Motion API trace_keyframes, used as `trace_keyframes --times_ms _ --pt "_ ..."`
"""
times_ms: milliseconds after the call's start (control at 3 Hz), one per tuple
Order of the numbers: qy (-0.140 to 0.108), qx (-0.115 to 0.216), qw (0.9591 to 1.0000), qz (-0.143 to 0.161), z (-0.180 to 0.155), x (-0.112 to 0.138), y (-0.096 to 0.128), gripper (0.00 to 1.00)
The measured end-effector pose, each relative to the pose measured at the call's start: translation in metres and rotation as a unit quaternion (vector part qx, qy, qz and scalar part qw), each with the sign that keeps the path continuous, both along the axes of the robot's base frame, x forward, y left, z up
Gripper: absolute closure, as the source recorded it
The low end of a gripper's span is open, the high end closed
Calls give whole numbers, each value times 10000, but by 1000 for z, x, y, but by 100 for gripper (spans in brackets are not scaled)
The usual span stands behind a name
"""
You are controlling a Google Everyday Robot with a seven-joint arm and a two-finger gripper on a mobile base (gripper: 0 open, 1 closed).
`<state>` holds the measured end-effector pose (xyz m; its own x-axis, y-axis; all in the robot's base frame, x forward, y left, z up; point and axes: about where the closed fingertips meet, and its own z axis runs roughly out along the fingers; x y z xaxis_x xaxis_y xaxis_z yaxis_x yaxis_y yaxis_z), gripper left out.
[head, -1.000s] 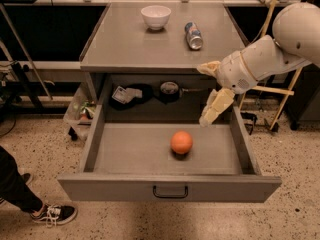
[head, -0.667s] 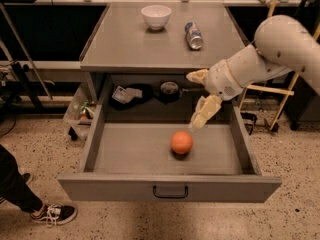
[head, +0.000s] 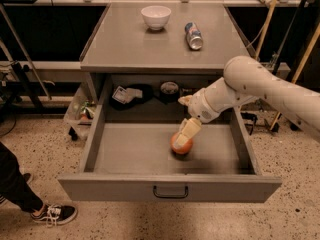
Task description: Pick orange from top drawer and place on counter
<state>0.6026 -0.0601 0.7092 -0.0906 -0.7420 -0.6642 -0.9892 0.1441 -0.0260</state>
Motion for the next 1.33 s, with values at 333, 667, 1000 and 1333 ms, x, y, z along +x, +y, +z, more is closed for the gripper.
trace_keyframes --times_ms 333,667,1000,1333 --pt "-75 1 9999 -71 -1 5 1 0" --pt "82 55 9999 -14 -13 5 4 0" --pt "564 0 9984 -69 -56 8 -4 0" --pt "885 -191 9953 -329 -93 6 -35 0"
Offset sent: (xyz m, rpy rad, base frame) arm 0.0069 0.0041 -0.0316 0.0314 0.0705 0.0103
